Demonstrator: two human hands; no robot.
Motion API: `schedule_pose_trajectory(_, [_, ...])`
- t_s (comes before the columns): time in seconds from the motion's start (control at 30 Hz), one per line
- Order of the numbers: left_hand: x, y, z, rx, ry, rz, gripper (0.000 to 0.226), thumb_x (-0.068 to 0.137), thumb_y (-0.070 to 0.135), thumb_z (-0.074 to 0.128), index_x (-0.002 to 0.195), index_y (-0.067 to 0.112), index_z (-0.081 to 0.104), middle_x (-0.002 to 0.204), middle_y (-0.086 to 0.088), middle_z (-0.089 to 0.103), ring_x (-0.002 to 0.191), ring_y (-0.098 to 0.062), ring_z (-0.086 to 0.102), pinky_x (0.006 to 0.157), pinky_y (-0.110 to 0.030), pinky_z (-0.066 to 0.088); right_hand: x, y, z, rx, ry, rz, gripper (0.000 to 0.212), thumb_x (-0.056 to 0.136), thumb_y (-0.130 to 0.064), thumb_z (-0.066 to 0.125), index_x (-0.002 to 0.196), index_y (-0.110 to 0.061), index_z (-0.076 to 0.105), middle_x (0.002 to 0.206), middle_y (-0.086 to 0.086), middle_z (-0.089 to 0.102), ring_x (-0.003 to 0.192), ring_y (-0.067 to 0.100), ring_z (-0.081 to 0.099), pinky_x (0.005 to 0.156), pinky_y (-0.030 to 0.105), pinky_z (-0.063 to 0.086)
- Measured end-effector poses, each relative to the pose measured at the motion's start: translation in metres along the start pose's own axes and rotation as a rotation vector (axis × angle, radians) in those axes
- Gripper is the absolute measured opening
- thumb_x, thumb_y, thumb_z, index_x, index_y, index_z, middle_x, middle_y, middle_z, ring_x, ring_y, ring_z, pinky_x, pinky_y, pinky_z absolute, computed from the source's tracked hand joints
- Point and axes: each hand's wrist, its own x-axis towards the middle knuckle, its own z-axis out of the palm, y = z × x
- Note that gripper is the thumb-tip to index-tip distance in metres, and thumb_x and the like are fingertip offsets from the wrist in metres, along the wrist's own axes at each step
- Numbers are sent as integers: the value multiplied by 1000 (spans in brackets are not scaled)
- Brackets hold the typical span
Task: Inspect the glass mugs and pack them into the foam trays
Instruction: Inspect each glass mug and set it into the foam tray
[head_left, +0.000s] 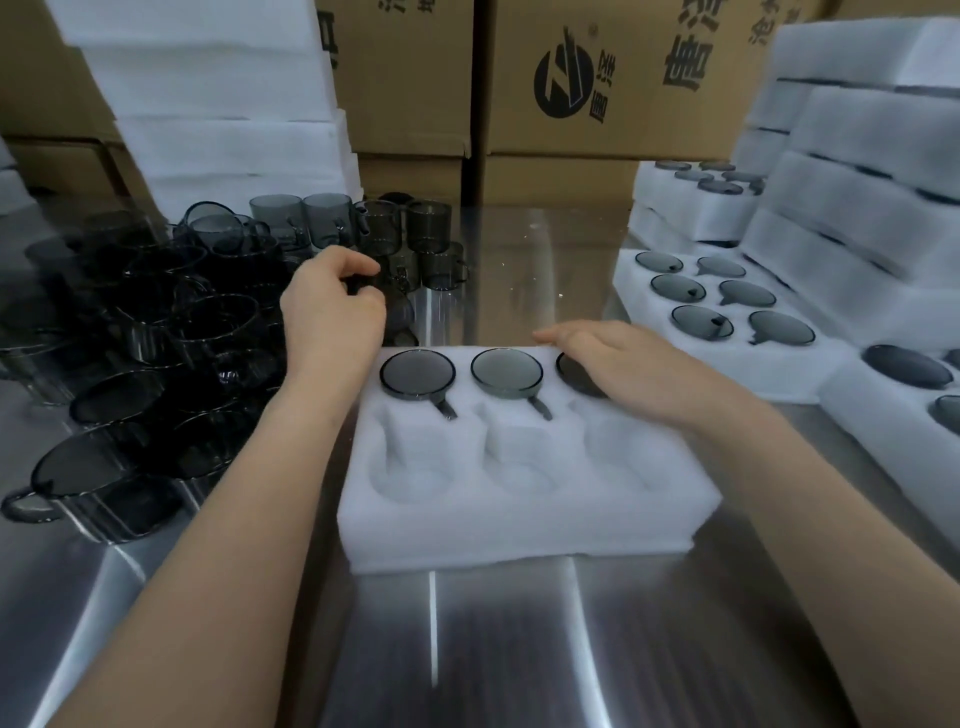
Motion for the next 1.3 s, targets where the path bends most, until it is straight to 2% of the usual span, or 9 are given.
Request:
schedule_pose_trajectory(0.13, [21, -2, 9, 258, -279, -6, 42, 87, 13, 62, 128, 22, 59, 130, -11, 56, 121, -32, 48, 95, -37, 43, 7, 2, 7, 4, 176, 0, 36, 100, -30, 37, 119, -30, 67, 130, -11, 63, 126, 14, 50, 101, 29, 37])
schedule_pose_trajectory(0.23, [35, -4, 14, 405, -453, -32, 57, 87, 23, 67, 140, 24, 48, 144, -11, 46, 133, -36, 38, 108, -42, 37, 6, 5, 8, 7, 189, -2, 40, 95, -38, 37, 103, -18, 69, 115, -3, 70, 113, 19, 57, 96, 35, 43])
schedule_pose_trajectory(0.33, [40, -8, 21, 476, -510, 19, 60, 86, 22, 71, 141, 22, 47, 143, -12, 48, 131, -33, 44, 102, -39, 39, 7, 6, 9, -28, 189, -25, 49, 92, -44, 34, 99, -6, 64, 102, 11, 69, 103, 27, 59, 95, 41, 47])
schedule_pose_trajectory(0.5, [45, -13, 25, 480, -439, 93, 48, 83, 11, 72, 128, 21, 57, 133, -13, 54, 120, -33, 50, 90, -40, 44, 8, 9, 9, -55, 177, -32, 45, 99, -40, 39, 97, -3, 64, 87, 14, 67, 90, 27, 60, 85, 38, 48])
schedule_pose_trajectory(0.73, [28, -9, 17, -9, -193, 147, 39, 78, 24, 79, 110, 28, 58, 106, 7, 59, 90, -4, 55, 74, -13, 43, 8, 6, 7, 75, 198, 1, 40, 99, -37, 46, 103, -2, 65, 105, 16, 68, 103, 29, 59, 95, 39, 47])
schedule_pose_trajectory(0.87, [8, 10, 5, -321, -226, 47, 30, 74, 45, 77, 93, 34, 56, 104, 3, 63, 99, -21, 65, 84, -47, 57, 7, -3, 5, 161, 303, -79, 24, 98, -27, 54, 118, -26, 67, 108, -11, 67, 104, 11, 60, 94, 21, 43])
schedule_pose_trajectory(1.03, [-9, 32, -2, -507, -266, 4, 30, 79, 47, 74, 93, 23, 62, 89, 4, 69, 84, -18, 70, 74, -50, 60, 8, -29, 4, 517, 274, -210, 40, 95, -26, 63, 133, -35, 52, 120, -11, 59, 94, 3, 64, 86, 24, 54])
schedule_pose_trajectory(1.17, [-20, 36, -1, -484, -285, 107, 29, 84, 39, 73, 106, 22, 65, 94, 3, 70, 84, -8, 69, 62, -24, 57, 10, -50, 3, 840, 224, -116, 18, 96, -28, 63, 111, -18, 65, 96, -2, 66, 69, 18, 69, 66, 34, 61])
schedule_pose_trajectory(1.3, [-26, 29, 5, -450, -307, 181, 43, 75, 33, 80, 114, 24, 64, 108, 3, 68, 100, -17, 68, 84, -36, 57, 12, -48, 5, 936, 228, -83, 11, 94, -18, 65, 94, -8, 69, 81, 1, 63, 59, 14, 58, 59, 30, 57])
